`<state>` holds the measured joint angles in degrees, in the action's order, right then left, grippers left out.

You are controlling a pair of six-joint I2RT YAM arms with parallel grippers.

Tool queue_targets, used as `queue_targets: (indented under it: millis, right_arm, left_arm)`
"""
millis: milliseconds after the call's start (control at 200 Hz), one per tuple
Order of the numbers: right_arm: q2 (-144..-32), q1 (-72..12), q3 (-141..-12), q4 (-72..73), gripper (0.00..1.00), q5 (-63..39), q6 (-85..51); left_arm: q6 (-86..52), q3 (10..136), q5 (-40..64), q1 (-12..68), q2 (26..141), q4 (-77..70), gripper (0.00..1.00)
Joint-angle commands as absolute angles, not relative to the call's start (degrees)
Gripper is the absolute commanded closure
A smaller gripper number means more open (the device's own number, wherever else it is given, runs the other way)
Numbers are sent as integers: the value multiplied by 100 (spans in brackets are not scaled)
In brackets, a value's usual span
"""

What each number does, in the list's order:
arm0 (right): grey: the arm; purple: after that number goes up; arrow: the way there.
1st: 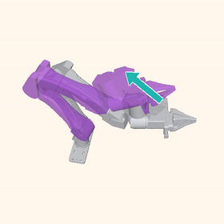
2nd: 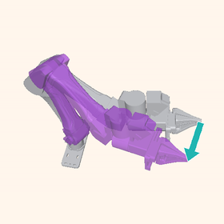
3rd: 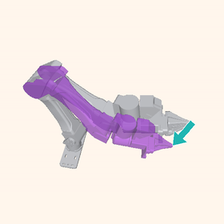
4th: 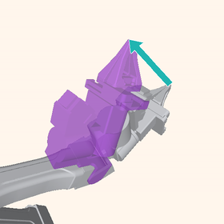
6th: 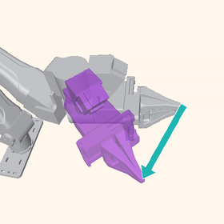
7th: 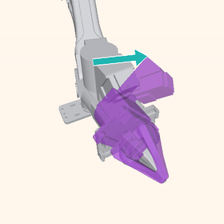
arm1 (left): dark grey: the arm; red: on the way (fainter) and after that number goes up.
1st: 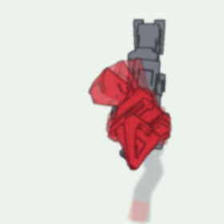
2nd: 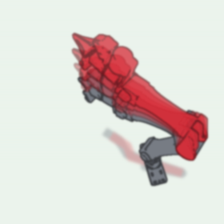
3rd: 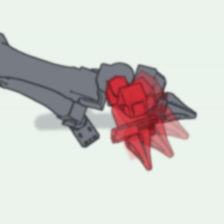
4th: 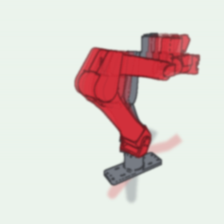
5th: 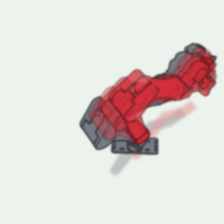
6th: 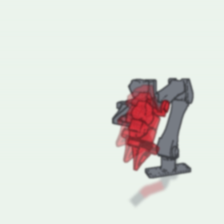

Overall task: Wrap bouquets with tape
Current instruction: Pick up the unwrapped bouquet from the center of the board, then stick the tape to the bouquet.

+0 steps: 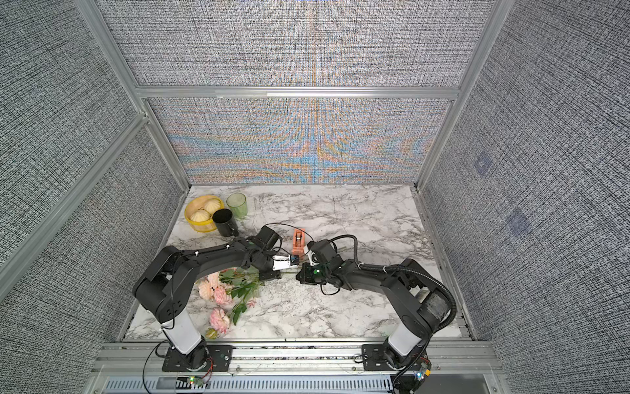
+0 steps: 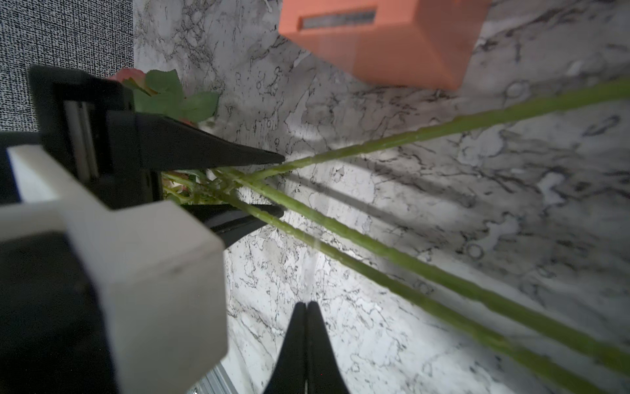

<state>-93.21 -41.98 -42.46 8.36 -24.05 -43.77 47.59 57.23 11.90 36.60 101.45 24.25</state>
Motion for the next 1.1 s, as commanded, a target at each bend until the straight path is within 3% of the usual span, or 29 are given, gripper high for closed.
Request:
queue_targets:
  millis: [0, 240, 786, 1096]
  right_arm:
    - [-9345, -4219, -4220, 772, 100, -2628, -4421]
    - [-9351, -4262, -4154, 848, 100, -2602, -4373]
    - [-9272, -4333, -4023, 1087, 100, -2401, -4257]
    - [-8641, -4368, -4099, 22, 77, -2027, -3798]
  left_arm:
    - [4894, 5713, 791, 3648, 10239, 2494, 75]
    - [4946, 5763, 826, 3652, 10146, 2617, 100]
    - [5017, 6537, 1335, 3648, 9632, 4122, 100]
    - [5004, 6776, 1419, 3648, 9816, 4535, 100]
